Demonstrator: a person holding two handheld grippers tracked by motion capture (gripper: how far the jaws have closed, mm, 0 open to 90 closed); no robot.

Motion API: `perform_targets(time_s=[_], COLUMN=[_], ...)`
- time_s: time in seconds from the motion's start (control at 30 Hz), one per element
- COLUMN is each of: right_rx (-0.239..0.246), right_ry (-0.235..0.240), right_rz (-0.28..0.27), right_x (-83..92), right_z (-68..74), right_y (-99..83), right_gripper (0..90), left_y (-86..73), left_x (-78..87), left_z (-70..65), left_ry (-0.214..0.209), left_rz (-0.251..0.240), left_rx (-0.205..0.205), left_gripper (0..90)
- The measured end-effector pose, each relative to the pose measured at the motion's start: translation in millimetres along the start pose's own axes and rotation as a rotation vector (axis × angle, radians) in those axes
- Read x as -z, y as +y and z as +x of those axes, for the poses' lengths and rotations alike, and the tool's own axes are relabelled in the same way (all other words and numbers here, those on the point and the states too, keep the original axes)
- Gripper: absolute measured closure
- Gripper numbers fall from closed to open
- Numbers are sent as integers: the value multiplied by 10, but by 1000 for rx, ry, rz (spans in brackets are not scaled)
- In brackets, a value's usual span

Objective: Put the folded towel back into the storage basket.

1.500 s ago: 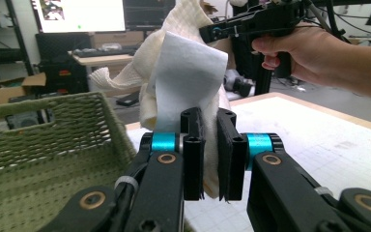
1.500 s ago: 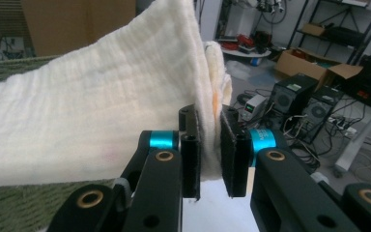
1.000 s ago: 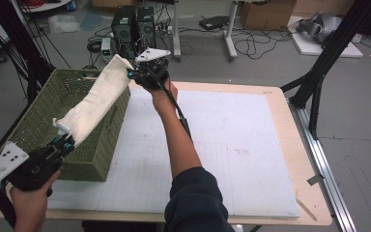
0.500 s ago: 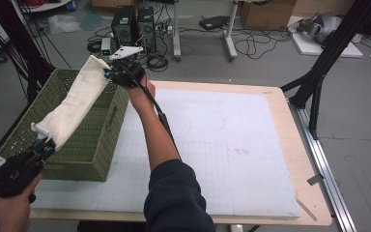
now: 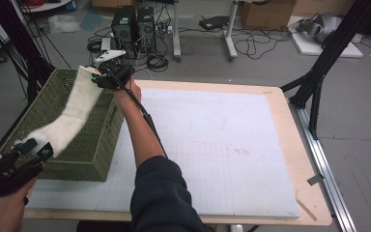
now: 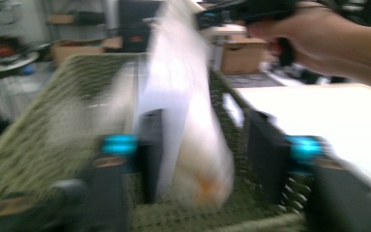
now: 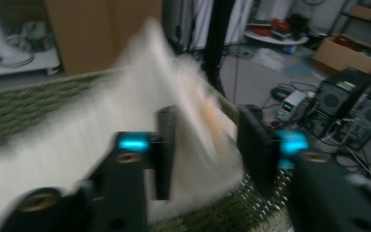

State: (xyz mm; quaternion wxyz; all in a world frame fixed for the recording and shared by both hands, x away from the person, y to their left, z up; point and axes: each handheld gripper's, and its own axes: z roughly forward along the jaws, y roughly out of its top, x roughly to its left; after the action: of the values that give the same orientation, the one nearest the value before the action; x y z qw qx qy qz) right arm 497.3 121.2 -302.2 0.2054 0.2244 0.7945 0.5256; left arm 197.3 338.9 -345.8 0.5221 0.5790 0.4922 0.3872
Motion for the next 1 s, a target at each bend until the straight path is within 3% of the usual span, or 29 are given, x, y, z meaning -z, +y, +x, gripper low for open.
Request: perform_targets(time_s=[0.1,0.37,0.5,0.7,1.0], right_rx=[-1,10,-1,-47,-29], right_ry=[1,26,53,100,39], right_rz=[10,-13,-2,24,72], right_x=[29,312,491,824,1528], right_z=[-18,-83,-172,-309,-468], right_y=[7,92,17,-179,-429], right_gripper=[491,445,388,297,211], left_y=[15,42,77,107,168], left_x=[7,-60,-128,-274,-498], left_z=[-5,-78,-140,-306,-623], left_ry=[7,-45,-113,-214,-364], left_rz=[-14,-17,-6,-2,-4], left_rx=[8,29,57,57,39], left_gripper=[341,301,263,196,194])
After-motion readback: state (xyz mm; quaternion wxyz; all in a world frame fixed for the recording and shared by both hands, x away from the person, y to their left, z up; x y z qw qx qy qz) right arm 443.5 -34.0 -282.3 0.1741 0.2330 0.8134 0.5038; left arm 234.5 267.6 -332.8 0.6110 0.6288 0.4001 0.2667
